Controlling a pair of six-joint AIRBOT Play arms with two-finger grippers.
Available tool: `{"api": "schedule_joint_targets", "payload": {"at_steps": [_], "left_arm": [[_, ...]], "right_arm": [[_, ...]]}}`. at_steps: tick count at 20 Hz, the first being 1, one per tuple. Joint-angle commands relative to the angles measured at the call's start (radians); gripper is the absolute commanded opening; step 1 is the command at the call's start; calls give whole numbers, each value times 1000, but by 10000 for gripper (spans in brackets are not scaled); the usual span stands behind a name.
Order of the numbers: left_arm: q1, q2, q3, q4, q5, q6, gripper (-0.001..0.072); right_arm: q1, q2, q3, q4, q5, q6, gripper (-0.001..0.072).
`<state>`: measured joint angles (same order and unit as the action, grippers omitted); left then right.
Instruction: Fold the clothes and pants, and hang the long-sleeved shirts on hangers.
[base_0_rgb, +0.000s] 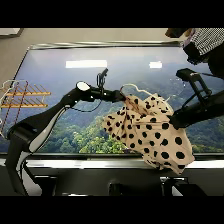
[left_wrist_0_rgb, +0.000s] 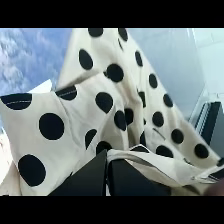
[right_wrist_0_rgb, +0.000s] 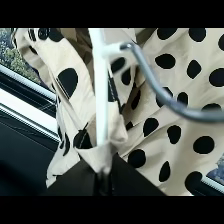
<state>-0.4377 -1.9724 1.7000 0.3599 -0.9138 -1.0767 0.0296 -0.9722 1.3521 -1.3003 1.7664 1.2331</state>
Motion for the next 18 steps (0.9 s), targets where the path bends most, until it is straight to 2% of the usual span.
{"api": "schedule_joint_targets", "payload": {"at_steps": [1,11,14,16,18], "left_arm": [[31,3,57,4,5,-9,26],[73,17,105,8,-13,-42,26],[77,17,105,9,-10,-42,25],[88,18,105,11,-14,-42,26],[100,21,105,11,-23,-42,26]], "right_arm": [[1,-8,0,-29,-21,-14,23],[21,-98,0,-93,-75,-71,23],[144,-102,0,-210,-79,-61,22],[223,-102,0,-348,-67,-3,22],[271,-102,0,-414,-64,18,22]]}}
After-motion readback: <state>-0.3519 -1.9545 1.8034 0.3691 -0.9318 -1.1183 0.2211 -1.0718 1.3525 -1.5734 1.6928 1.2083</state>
